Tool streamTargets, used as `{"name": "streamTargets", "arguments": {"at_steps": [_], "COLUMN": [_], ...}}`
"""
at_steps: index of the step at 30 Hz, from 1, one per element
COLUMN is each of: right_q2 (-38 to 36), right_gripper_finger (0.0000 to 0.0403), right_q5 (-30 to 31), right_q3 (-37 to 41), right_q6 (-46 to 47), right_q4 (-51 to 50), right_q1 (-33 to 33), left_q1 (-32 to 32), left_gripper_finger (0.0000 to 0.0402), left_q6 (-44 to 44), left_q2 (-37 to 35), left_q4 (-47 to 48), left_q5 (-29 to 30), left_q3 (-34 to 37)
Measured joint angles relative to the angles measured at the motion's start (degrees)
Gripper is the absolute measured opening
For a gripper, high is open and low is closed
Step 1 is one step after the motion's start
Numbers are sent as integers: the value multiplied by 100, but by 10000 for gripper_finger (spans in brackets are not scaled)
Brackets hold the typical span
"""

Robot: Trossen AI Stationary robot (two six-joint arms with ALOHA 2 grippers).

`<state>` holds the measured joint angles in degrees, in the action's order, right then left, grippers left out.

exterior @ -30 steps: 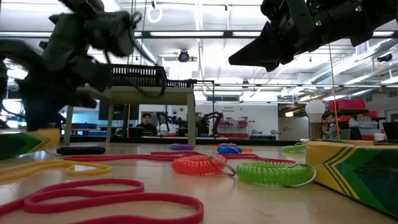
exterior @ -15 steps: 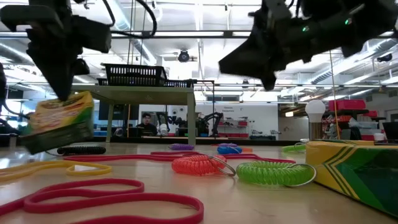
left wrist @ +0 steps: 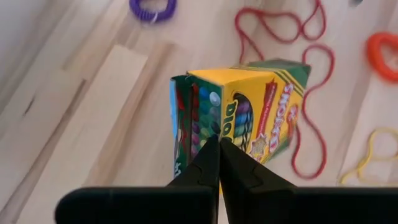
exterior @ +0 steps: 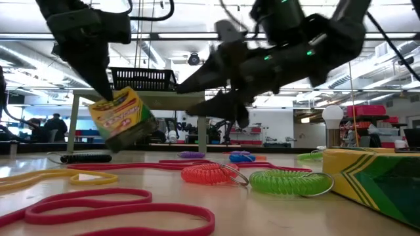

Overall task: Pick & Place Office Desk Supplies
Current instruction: Put the crayon box into the bottom black bin on the shelf

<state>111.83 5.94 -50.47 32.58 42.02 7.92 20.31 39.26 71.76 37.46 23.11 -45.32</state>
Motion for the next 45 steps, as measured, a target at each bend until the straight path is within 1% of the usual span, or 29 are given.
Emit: {"name": "streamTargets", "arguments": {"at_steps": [3, 7, 17, 20, 22, 24, 27, 29, 31, 33, 39, 42, 45], "right_q2": [236, 381, 437, 455, 465, 482, 481, 481, 481, 481, 481, 481, 481], "right_gripper_finger": [269, 270, 270, 267, 255, 234, 188, 153, 119, 101, 102, 113, 114], "right_q5": [-108, -288, -340, -562, -606, -628, -645, -684, -713, -706, -733, -841, -835], "right_q3": [-285, -504, -551, -545, -549, -549, -549, -549, -549, -538, -536, -536, -536], "right_q6": [20, 20, 62, 107, 105, 57, -29, -115, -264, -484, -1295, -1519, -1624], "right_q4": [-18, -68, -71, -24, 61, 113, 191, 182, 222, 294, 570, 771, 980], "right_q1": [-67, -105, -152, -179, -181, -179, -175, -175, -159, -128, 22, 110, 171], "left_q1": [-1, 0, -1, -1, -1, -1, -6, -9, -10, 5, 47, 22, -14], "left_gripper_finger": [5, 5, 5, 5, 5, 5, 6, 14, 32, 57, 151, 203, 249], "left_q6": [-24, -101, -306, -351, -370, -371, -452, -536, -667, -815, -967, -939, -856], "left_q2": [38, 91, 78, 78, 78, 78, 57, 49, 49, 47, -14, -14, -16], "left_q4": [-239, -378, -873, -1035, -1100, -1138, -1251, -1187, -984, -723, 158, 452, 423], "left_q5": [121, 189, 237, 261, 287, 371, 401, 284, 30, -126, -362, -641, -893], "left_q3": [0, 0, -4, -4, -7, -7, -9, -79, -272, -527, -1428, -1678, -1770]}}
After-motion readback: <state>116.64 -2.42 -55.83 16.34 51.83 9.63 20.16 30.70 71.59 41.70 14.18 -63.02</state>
